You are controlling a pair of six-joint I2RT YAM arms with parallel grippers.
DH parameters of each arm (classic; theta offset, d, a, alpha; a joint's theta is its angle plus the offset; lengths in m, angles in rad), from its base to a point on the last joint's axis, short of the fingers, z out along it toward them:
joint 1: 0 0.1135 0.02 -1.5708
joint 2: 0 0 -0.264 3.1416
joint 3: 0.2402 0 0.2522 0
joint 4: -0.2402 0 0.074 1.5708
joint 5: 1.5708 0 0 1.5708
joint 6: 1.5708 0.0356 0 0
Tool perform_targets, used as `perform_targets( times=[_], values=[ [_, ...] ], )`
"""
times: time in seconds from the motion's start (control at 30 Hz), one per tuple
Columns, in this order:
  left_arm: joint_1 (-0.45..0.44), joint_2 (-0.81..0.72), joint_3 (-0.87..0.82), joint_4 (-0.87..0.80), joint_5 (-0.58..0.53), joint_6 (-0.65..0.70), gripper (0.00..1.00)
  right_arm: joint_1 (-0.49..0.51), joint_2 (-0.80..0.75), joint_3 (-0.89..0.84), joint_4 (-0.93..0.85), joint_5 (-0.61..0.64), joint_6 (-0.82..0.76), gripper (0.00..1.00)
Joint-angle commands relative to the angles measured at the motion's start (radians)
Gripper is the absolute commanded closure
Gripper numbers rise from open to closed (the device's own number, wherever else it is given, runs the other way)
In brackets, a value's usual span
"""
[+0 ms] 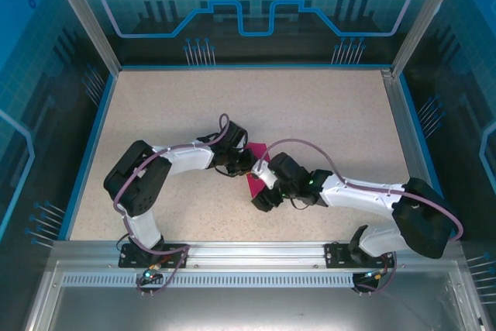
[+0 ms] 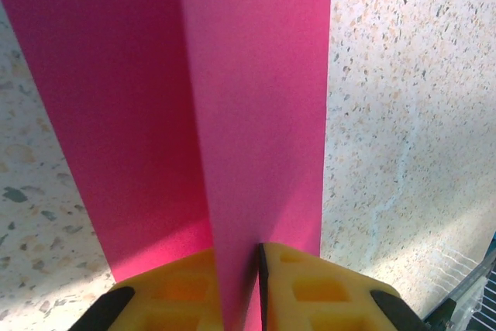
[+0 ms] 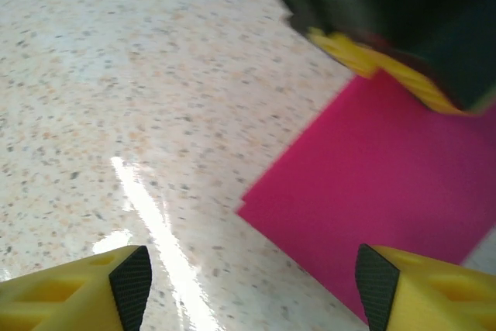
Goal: Fold a paper plane with a square sheet of paper (pick it up from the middle)
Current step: Fold the triangle a second time at the center of the table.
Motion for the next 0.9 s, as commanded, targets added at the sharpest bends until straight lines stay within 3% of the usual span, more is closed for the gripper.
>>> perform_targets(
  times=[0.0, 0.27, 0.7, 0.87],
  values=[
    [-0.005, 0.005, 0.039, -0.044, 0.005, -0.003, 0.83, 0.071, 0.033, -0.007, 0.084, 0.099, -0.048, 0.25],
    [-0.005, 0.008, 0.043, -0.046, 0.01, -0.005, 0.82, 0.139, 0.124, 0.0, 0.15, 0.299, -0.014, 0.33],
    [-0.006, 0.013, 0.062, -0.054, 0.012, 0.001, 0.83, 0.134, 0.096, -0.013, 0.159, 0.358, 0.014, 0.66],
    [-0.005, 0.002, 0.06, -0.058, 0.004, 0.005, 0.81, 0.103, 0.077, -0.023, 0.155, 0.324, 0.038, 0.78]
  ],
)
